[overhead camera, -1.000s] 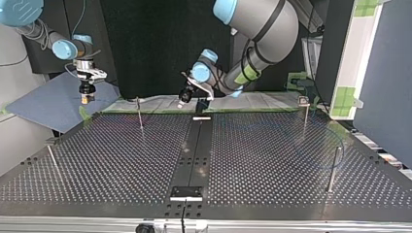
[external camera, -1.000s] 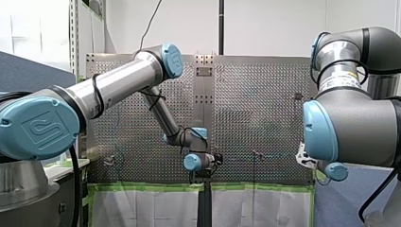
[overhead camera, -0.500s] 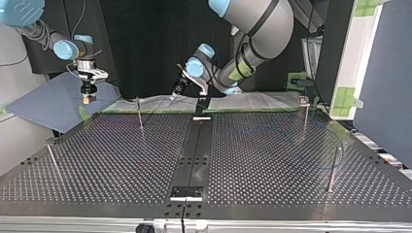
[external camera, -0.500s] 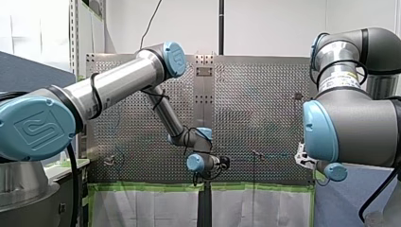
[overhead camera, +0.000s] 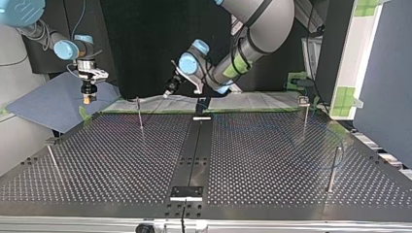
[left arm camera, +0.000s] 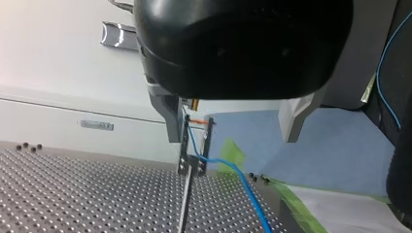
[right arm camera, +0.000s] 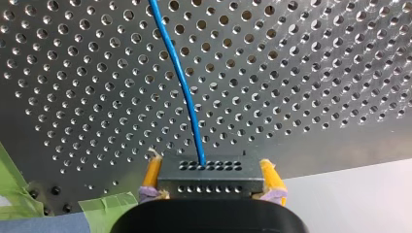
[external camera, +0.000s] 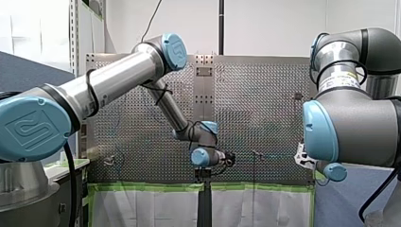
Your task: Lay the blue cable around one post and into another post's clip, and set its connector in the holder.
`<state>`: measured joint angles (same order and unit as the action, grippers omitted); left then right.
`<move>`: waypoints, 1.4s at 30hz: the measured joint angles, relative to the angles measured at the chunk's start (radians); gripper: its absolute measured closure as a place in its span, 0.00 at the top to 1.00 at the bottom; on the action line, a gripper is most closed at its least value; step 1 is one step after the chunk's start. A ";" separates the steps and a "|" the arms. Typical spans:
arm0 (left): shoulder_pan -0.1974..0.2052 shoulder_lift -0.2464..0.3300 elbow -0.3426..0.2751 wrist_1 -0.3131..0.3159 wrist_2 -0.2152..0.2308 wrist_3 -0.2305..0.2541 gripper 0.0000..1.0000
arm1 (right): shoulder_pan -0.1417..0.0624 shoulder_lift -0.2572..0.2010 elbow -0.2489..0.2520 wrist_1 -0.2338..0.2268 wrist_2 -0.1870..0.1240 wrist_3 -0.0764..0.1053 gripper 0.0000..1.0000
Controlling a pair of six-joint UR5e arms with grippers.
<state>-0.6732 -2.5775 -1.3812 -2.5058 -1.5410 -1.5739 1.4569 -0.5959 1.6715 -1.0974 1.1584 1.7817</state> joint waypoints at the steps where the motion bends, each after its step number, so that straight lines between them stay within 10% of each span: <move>1: -0.007 0.002 0.000 -0.001 -0.008 0.000 0.98 | 0.000 0.000 0.000 0.000 0.000 0.000 0.00; 16: -0.081 0.006 0.002 0.033 -0.062 -0.028 0.98 | 0.000 0.002 0.000 0.001 0.000 0.002 0.00; 42: -0.087 0.005 0.003 0.057 -0.085 -0.102 0.98 | 0.000 0.004 0.000 0.003 0.000 0.006 0.00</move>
<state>-0.7600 -2.5724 -1.3787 -2.4483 -1.6260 -1.6755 1.4569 -0.5919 1.6714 -1.0942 1.1583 1.7875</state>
